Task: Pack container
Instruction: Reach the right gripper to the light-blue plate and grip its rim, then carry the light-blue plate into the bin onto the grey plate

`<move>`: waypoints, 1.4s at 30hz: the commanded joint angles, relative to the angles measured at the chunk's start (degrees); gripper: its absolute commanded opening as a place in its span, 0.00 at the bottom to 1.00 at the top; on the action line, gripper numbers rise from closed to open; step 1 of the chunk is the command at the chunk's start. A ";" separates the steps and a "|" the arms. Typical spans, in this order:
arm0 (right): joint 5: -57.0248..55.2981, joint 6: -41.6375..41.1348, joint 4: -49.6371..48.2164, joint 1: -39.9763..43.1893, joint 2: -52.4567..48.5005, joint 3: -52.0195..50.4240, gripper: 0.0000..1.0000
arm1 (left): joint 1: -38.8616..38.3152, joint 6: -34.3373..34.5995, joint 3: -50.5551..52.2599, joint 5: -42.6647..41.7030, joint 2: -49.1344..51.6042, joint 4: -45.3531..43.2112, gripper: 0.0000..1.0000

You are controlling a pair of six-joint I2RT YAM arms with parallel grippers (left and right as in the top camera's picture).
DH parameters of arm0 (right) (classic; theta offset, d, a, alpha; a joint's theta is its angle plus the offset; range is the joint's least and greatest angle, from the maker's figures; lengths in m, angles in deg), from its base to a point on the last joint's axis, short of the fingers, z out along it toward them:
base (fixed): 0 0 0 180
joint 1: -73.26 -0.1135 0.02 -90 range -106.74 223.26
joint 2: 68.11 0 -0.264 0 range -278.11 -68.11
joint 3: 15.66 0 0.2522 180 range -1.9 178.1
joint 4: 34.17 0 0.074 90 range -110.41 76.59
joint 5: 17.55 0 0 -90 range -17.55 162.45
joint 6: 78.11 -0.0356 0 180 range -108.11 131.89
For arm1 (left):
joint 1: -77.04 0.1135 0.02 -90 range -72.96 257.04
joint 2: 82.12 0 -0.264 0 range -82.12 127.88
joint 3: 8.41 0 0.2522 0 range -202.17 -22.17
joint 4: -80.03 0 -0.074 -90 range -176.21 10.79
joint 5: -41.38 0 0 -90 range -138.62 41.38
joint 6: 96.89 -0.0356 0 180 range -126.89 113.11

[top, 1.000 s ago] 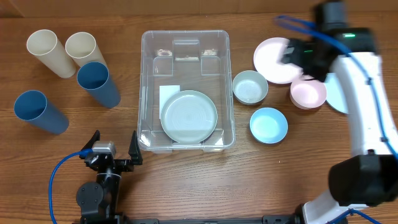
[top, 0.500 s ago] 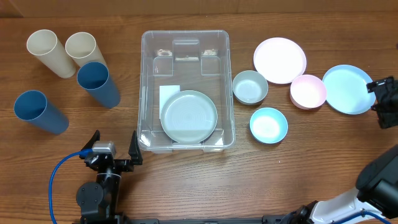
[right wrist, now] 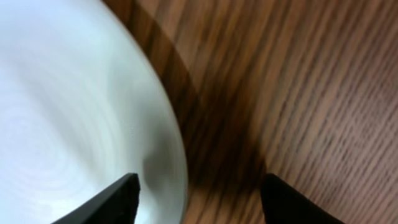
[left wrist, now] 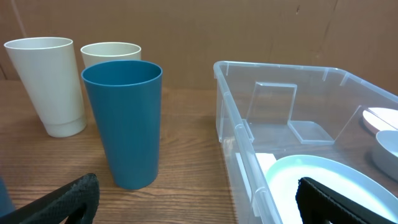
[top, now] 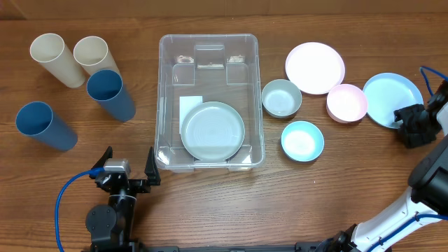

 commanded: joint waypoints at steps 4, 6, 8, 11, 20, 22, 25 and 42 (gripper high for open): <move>-0.57 -0.17 -0.33 -0.20 0.02 0.00 0.27 | 0.50 -0.70 0.28 0.33 -0.50 -0.04 1.00; -0.57 0.02 -0.26 -0.20 0.02 0.00 0.18 | 0.50 -0.70 0.28 0.33 -0.50 -0.04 1.00; -0.57 0.02 -0.09 -0.20 0.02 0.00 0.06 | 0.50 -0.70 0.28 0.33 -0.50 -0.04 1.00; -0.55 0.02 0.42 0.11 0.04 0.59 0.04 | 0.50 -0.70 0.28 0.33 -0.50 -0.04 1.00; -1.64 1.77 10.05 0.68 2.97 12.22 0.04 | 0.50 -0.70 0.28 0.33 -0.50 -0.04 1.00; -1.88 1.81 11.58 0.85 4.28 14.86 0.04 | 0.50 -0.70 0.28 0.33 -0.50 -0.04 1.00; -1.62 3.56 15.30 0.87 6.62 20.09 0.04 | 0.50 -0.70 0.28 0.33 -0.50 -0.04 1.00; 15.91 20.24 34.42 -25.24 19.98 33.46 0.04 | 0.50 -0.70 0.28 0.33 -0.50 -0.04 1.00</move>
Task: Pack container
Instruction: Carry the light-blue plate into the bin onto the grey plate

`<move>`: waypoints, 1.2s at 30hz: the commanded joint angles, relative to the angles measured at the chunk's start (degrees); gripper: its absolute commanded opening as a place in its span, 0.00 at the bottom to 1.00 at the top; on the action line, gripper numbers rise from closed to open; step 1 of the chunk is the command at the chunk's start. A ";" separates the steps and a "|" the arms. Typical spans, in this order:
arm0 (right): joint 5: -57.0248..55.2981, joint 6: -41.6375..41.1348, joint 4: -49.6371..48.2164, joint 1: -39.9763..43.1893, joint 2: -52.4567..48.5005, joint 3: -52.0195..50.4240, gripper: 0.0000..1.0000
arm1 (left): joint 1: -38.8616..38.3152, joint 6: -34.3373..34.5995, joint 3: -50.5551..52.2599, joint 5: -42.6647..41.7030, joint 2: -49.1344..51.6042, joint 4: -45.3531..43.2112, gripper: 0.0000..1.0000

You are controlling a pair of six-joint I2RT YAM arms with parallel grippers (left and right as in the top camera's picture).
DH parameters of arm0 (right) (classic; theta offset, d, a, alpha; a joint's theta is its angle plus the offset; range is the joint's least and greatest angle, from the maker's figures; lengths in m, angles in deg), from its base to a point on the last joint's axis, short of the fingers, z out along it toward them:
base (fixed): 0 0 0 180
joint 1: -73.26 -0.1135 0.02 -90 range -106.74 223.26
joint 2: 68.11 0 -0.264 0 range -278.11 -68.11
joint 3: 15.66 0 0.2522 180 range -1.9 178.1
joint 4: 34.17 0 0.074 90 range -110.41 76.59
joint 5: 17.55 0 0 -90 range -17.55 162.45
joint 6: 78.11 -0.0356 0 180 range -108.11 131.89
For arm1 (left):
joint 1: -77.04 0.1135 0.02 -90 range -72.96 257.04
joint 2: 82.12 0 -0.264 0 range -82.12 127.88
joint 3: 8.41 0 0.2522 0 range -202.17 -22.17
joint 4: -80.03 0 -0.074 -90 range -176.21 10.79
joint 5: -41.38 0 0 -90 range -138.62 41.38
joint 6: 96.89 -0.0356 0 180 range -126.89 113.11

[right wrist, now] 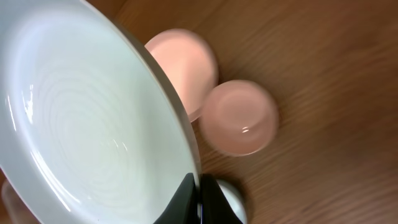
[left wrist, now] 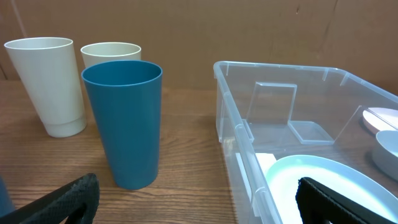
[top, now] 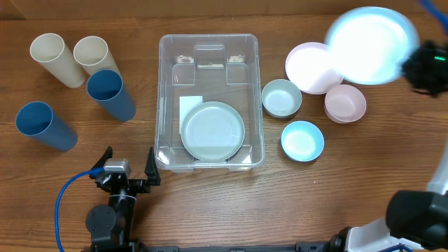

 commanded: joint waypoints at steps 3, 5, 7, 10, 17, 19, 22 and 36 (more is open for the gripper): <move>-2.97 0.26 -0.39 -20.33 1.51 1.75 0.04 | 0.50 -0.70 0.28 0.33 -0.50 -0.04 1.00; -7.34 -1.40 -0.87 -28.28 0.90 1.57 0.04 | 0.50 -0.70 0.28 0.33 -0.50 -0.04 1.00; -8.31 -1.40 -1.77 -33.79 0.17 0.35 0.04 | 0.50 -0.70 0.28 0.33 -0.50 -0.04 1.00; -11.52 -2.91 -3.32 -41.11 -1.92 -2.40 0.04 | 0.50 -0.70 0.28 0.33 -0.50 -0.04 1.00; -11.58 -3.34 -7.28 -48.13 -7.41 -6.99 0.04 | 0.50 -0.70 0.28 0.33 -0.50 -0.04 1.00; -11.54 -3.52 -8.02 -48.37 -8.11 -8.81 0.04 | 0.50 -0.70 0.28 0.33 -0.50 -0.04 1.00; -10.91 -3.52 -10.23 -48.39 -8.39 -13.46 0.04 | 0.50 -0.70 0.28 0.33 -0.50 -0.04 1.00; -8.96 -3.02 -17.35 -52.13 -8.46 -21.99 0.52 | 0.50 -0.70 0.28 0.33 -0.50 -0.04 1.00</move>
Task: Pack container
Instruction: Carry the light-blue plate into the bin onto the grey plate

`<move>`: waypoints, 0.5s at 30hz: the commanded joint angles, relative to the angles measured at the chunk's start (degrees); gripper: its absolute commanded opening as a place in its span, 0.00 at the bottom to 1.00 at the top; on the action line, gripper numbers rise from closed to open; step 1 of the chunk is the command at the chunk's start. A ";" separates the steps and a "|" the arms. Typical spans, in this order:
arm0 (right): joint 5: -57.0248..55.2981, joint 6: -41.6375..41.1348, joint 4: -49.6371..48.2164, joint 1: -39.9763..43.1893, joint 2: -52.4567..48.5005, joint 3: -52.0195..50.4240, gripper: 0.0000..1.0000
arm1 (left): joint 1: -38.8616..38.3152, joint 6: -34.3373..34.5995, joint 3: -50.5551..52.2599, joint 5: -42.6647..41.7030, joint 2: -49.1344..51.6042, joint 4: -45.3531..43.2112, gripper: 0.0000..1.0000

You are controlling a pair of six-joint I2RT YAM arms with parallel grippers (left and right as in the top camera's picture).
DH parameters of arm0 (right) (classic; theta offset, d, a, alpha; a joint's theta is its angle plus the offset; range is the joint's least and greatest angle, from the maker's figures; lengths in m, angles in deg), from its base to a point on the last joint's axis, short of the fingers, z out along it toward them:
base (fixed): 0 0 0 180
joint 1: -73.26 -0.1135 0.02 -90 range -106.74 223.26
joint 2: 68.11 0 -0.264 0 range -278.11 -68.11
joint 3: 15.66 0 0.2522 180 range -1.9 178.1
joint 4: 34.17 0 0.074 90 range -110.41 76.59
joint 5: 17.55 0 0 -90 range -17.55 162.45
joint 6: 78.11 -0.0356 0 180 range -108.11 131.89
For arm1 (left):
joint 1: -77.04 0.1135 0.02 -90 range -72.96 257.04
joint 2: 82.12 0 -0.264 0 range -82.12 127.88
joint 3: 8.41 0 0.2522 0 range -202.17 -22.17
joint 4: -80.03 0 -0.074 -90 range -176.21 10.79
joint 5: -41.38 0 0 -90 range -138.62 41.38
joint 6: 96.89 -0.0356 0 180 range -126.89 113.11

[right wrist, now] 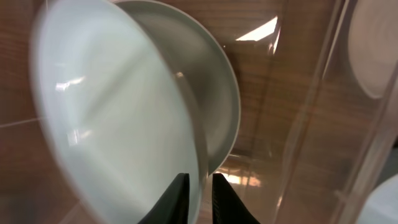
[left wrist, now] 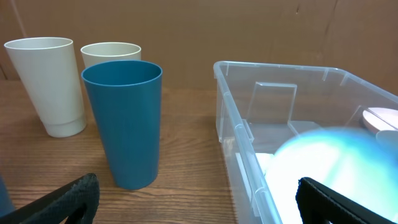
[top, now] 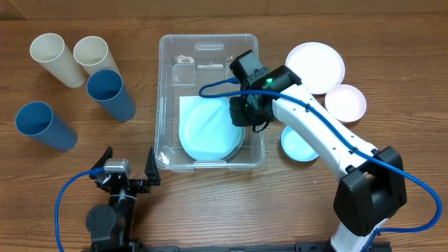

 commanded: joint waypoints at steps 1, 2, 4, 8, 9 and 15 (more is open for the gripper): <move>0.28 0.22 -0.42 -0.22 0.09 -0.79 0.58 | 0.50 -0.70 0.28 0.31 -0.50 -0.04 1.00; 0.26 0.44 -0.39 -0.22 0.09 -0.79 0.61 | 0.50 -0.70 0.28 0.31 -0.50 -0.04 1.00; 0.26 0.79 -0.44 -0.22 0.09 -0.79 0.61 | 0.50 -0.70 0.28 0.31 -0.50 -0.04 1.00; 0.55 4.44 -0.68 -0.22 0.11 -0.46 0.60 | 0.50 -0.70 0.28 0.31 -0.50 -0.04 1.00; 1.97 5.46 -0.50 -0.26 0.11 0.09 0.61 | 0.50 -0.70 0.28 0.31 -0.50 -0.04 1.00; -1.42 1.68 7.45 1.20 0.22 16.65 0.62 | 0.50 -0.70 0.28 0.31 -0.50 -0.04 1.00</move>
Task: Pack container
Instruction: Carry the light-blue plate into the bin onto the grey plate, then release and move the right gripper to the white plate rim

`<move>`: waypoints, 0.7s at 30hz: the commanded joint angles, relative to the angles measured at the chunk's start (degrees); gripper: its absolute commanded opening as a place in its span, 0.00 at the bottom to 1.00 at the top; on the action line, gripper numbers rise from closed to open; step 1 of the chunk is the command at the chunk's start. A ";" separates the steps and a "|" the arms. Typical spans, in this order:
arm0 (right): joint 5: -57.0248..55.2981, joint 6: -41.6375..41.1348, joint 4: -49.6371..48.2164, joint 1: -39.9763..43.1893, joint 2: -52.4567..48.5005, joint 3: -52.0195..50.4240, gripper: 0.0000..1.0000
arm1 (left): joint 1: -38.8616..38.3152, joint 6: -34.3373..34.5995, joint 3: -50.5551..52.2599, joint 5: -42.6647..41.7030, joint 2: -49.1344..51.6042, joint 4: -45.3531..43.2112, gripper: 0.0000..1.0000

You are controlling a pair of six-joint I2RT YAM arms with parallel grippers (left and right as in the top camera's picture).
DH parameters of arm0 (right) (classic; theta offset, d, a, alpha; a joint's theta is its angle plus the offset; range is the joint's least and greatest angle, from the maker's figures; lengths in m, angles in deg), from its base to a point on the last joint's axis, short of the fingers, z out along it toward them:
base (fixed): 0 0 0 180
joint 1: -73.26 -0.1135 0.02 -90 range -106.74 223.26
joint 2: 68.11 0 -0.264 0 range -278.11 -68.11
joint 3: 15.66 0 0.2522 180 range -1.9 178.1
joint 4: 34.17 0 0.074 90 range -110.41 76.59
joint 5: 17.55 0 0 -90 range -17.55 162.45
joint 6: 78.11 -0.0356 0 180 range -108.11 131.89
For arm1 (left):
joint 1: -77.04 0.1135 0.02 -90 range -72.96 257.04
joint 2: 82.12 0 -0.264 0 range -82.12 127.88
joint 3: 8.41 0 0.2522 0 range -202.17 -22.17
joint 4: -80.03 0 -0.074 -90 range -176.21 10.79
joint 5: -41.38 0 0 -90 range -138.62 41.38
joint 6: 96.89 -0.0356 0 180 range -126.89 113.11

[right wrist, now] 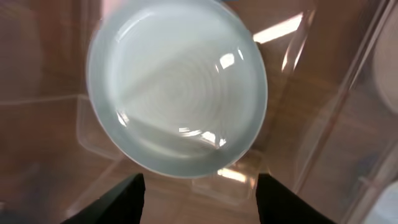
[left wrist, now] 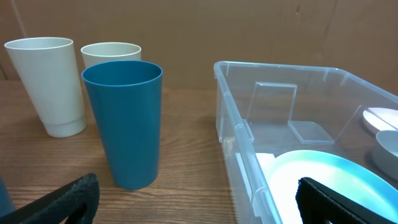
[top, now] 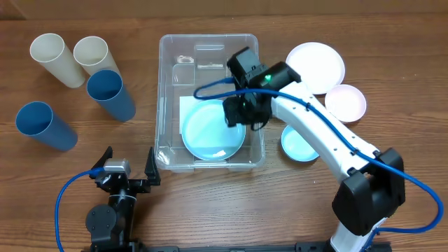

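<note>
The clear plastic container point(top: 208, 101) stands mid-table. A light blue plate point(top: 213, 131) lies flat on its floor, also seen as the plate point(right wrist: 177, 99) from straight above and the plate point(left wrist: 323, 180) through the container wall point(left wrist: 249, 143). My right gripper point(top: 239, 115) hangs over the plate's right side, open, its gripper point(right wrist: 199, 202) holding nothing. Down at the near table edge, my left gripper point(top: 128, 170) rests open and empty.
Right of the container are a pink plate point(top: 316, 66), a pink bowl point(top: 348, 103) and a blue bowl point(top: 304, 143), partly under my right arm. Two cream cups point(top: 56, 59) and two blue cups point(top: 110, 94) stand at the left, the nearer blue cup point(left wrist: 124, 121) close to my left gripper.
My right gripper was shut on the tilted light blue plate inside the container. Now it is open and the plate lies flat on the grey plate that was there.
My right gripper was open at the rim of the light blue plate at the table's far right. Then it held the plate in the air at the back right. Then the plate was tilted inside the container, and now lies there released. The left arm stayed still.
</note>
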 commanded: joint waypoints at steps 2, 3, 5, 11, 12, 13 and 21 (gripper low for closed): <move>-10.01 -4.26 4.57 4.72 0.66 15.89 0.65 | 0.50 -0.70 0.28 0.31 -0.50 -0.04 1.00; -11.32 -4.35 4.72 6.60 0.66 17.64 0.65 | 0.50 -0.70 0.28 0.31 -0.50 -0.04 1.00; -12.68 -4.33 3.34 11.30 0.66 19.17 0.66 | 0.50 -0.70 0.28 0.31 -0.50 -0.04 1.00; -9.66 0.46 -6.27 29.22 -4.09 18.93 0.66 | 0.50 -0.70 0.28 0.31 -0.50 -0.04 1.00; -9.73 1.09 -7.32 30.64 -5.40 18.93 0.66 | 0.50 -0.70 0.28 0.31 -0.50 -0.04 1.00; -9.68 2.08 -8.41 32.02 -6.97 18.93 0.66 | 0.50 -0.70 0.28 0.31 -0.50 -0.04 1.00; -12.59 5.49 -15.65 38.25 -20.92 18.93 0.66 | 0.50 -0.70 0.28 0.31 -0.50 -0.04 1.00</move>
